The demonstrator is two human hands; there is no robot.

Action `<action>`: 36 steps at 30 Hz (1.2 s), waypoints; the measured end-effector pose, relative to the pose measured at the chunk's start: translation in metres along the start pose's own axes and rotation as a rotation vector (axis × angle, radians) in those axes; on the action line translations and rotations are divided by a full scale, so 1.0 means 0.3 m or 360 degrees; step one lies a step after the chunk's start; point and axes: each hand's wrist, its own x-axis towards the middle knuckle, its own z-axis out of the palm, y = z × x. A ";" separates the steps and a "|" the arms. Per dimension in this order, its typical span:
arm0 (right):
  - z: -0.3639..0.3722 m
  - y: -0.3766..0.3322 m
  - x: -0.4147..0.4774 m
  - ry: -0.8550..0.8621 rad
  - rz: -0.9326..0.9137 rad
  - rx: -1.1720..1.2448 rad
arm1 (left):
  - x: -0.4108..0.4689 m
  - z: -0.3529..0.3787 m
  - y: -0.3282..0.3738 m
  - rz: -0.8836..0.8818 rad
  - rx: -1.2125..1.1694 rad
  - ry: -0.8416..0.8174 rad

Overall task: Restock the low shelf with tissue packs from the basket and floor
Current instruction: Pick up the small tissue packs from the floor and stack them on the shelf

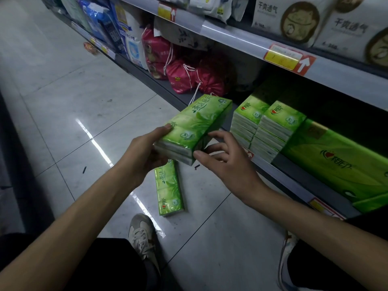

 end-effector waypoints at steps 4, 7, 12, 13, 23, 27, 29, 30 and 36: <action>0.005 -0.023 0.003 0.0120 -0.0031 -0.0034 | 0.006 0.052 0.030 0.0074 -0.0043 -0.0071; -0.002 -0.031 0.018 0.0230 -0.0022 0.0036 | 0.025 0.095 0.055 0.0076 -0.0086 -0.0123; -0.045 -0.030 0.074 0.0401 0.0266 0.0676 | 0.092 0.183 0.061 0.0008 -0.0123 -0.0176; -0.052 -0.023 0.086 0.0430 0.0304 0.0728 | 0.109 0.201 0.059 0.0000 -0.0130 -0.0194; -0.112 0.015 0.179 0.0719 0.0510 0.1037 | 0.250 0.353 0.036 -0.0060 -0.0201 -0.0254; -0.147 0.038 0.207 0.0794 0.0580 0.1057 | 0.268 0.412 0.033 -0.0077 -0.0141 -0.0233; -0.163 0.052 0.223 0.0843 0.0594 0.1080 | 0.275 0.434 0.030 -0.0063 -0.0114 -0.0262; -0.168 0.058 0.228 0.0858 0.0599 0.1080 | 0.275 0.444 0.029 -0.0052 -0.0124 -0.0288; -0.158 0.098 0.239 0.0962 0.0570 0.1017 | 0.282 0.488 0.006 0.0051 -0.0054 -0.0303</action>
